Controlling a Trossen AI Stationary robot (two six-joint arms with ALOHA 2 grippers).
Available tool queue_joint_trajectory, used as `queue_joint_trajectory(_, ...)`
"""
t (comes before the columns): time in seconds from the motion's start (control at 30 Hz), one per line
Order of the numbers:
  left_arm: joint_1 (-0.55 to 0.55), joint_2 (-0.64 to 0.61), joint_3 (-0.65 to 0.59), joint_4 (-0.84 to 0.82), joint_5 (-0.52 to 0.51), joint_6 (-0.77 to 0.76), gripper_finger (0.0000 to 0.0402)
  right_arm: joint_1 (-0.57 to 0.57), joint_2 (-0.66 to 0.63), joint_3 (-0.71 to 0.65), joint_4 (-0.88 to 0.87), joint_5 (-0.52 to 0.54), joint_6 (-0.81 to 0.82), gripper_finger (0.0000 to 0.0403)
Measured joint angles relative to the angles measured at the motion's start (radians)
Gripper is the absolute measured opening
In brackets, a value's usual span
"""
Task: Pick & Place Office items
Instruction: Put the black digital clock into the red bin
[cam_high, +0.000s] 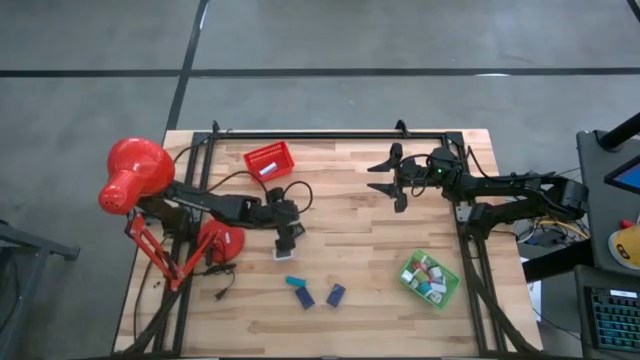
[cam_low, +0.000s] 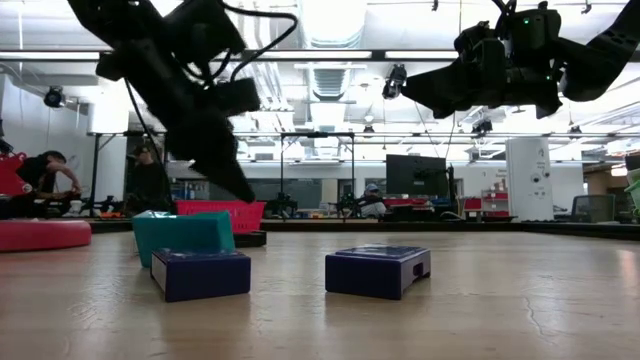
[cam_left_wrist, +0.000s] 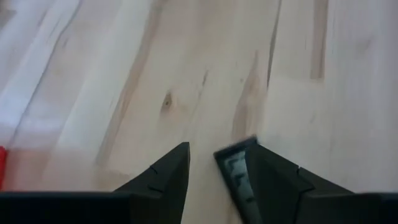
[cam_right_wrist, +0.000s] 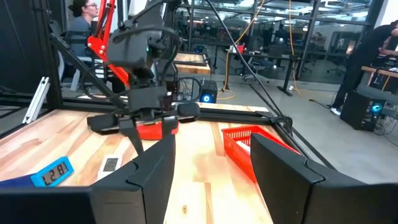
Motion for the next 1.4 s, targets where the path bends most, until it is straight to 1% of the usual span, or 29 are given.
queue_joint_trajectory(0.13, 0.000, -0.015, 0.017, 0.003, 0.000, -0.193, 0.0163, 0.000, 0.000, 0.000, 0.000, 0.000, 0.000, 0.0203)
queue_joint_trajectory(0.23, 0.000, -0.018, 0.016, -0.002, 0.019, -0.277, 0.0163, 0.000, 0.000, 0.000, 0.000, 0.000, 0.000, 0.0203)
queue_joint_trajectory(0.43, 0.001, -0.019, 0.013, -0.029, 0.165, -0.422, 0.0163, 0.000, 0.000, 0.000, 0.000, 0.000, 0.000, 0.0203)
queue_joint_trajectory(0.6, 0.003, -0.015, 0.008, -0.046, 0.171, -0.480, 0.0163, 0.000, 0.000, 0.000, 0.000, 0.000, 0.000, 0.0203)
queue_joint_trajectory(0.77, 0.003, -0.015, 0.008, -0.046, 0.179, -0.487, 0.0163, 0.000, 0.000, 0.000, 0.000, 0.000, 0.000, 0.0203)
queue_joint_trajectory(0.93, 0.003, -0.015, 0.000, -0.048, 0.154, -0.498, 0.0163, 0.000, 0.000, 0.000, 0.000, 0.000, 0.000, 0.0203)
queue_joint_trajectory(1.2, 0.005, -0.015, -0.072, -0.032, 0.147, -0.557, 0.0164, 0.000, 0.000, 0.000, 0.000, 0.000, 0.000, 0.0203)
queue_joint_trajectory(1.3, 0.005, -0.015, -0.076, -0.008, 0.140, -0.558, 0.0175, 0.000, 0.000, 0.000, 0.000, 0.000, 0.000, 0.0203)
queue_joint_trajectory(1.4, 0.005, -0.015, -0.076, 0.009, 0.136, -0.547, 0.0195, 0.000, 0.000, 0.000, 0.000, 0.000, 0.000, 0.0203)
